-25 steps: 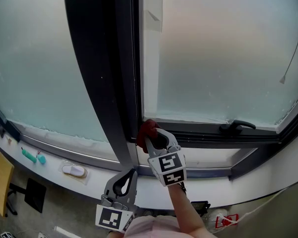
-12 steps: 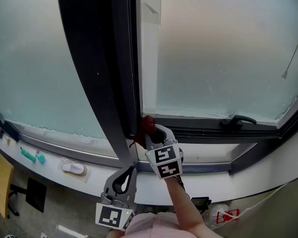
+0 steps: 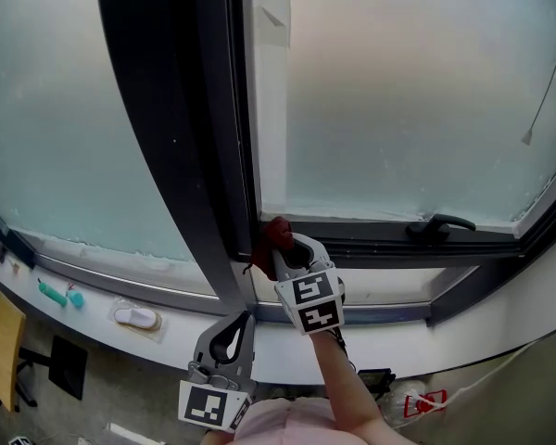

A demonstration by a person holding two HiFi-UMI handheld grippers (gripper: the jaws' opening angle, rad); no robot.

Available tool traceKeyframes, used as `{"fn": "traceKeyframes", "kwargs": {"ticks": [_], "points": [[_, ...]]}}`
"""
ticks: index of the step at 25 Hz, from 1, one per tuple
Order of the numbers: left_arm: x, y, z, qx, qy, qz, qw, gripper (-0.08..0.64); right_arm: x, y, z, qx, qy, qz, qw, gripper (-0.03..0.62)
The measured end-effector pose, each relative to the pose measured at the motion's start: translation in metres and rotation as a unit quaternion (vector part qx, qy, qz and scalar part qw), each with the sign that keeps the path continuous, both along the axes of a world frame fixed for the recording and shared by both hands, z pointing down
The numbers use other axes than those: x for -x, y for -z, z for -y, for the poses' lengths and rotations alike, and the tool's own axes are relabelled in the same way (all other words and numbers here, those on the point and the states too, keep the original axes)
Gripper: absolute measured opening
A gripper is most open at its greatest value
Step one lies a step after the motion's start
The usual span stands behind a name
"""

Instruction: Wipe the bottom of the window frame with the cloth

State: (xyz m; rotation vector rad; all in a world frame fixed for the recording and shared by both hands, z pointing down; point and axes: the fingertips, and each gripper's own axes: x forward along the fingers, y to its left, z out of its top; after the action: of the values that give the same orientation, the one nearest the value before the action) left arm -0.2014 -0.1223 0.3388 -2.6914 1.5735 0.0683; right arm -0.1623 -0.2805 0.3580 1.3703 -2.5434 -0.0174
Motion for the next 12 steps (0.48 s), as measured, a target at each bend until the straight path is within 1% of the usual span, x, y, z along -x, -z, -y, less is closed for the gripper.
{"fn": "traceKeyframes", "kwargs": {"ticks": [8,12], "points": [[-0.012,-0.002,-0.001,0.002,-0.01,-0.001,0.9999,-0.006,-0.024,-0.002,0.0,0.003,-0.02,0.002,1.0,0.074],[-0.017,-0.003,-0.003,0.002,-0.013,-0.001,0.9999,-0.006,-0.031,-0.002,-0.001,0.002,-0.023,0.002,1.0,0.074]]}}
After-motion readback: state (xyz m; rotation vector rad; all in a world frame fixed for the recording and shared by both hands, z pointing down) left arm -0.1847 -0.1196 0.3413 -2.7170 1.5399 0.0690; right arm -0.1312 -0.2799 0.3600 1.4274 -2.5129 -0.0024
